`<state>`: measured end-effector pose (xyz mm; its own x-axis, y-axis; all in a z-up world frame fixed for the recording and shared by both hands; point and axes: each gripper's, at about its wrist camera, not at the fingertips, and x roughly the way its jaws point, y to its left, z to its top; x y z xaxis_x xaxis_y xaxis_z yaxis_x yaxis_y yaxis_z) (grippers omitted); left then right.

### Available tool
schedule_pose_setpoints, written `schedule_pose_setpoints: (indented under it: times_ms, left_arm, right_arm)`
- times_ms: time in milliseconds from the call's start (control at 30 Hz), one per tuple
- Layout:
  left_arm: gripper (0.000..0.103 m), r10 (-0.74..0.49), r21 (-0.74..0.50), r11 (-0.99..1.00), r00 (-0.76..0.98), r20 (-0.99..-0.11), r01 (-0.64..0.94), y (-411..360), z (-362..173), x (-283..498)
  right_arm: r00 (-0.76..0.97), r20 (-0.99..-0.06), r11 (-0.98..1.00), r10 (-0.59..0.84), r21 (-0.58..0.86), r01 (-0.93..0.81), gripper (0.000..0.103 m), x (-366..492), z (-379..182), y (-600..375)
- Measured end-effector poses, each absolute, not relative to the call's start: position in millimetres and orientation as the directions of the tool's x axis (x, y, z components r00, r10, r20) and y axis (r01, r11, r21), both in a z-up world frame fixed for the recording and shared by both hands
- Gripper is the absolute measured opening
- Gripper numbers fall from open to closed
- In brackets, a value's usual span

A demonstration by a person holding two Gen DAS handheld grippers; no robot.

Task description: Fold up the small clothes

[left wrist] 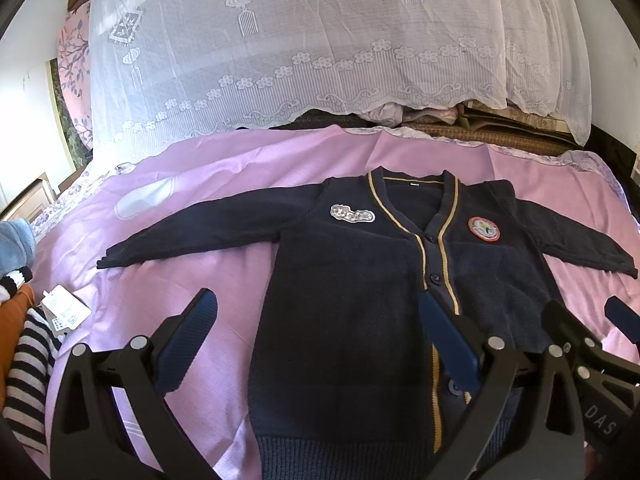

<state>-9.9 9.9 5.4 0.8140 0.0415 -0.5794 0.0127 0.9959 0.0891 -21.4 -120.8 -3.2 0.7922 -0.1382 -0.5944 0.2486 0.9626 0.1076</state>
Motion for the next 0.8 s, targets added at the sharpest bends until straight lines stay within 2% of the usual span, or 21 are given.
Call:
schedule_pose_setpoints:
  times_ms: [800]
  left_arm:
    - [0.099, 0.040, 0.087, 0.996, 0.812, -0.582, 0.013, 10.3, 6.3, -9.2]
  right_arm:
    - [0.788, -0.602, 0.961, -0.127, 0.122, 0.249, 0.100, -19.9, -4.9, -123.0]
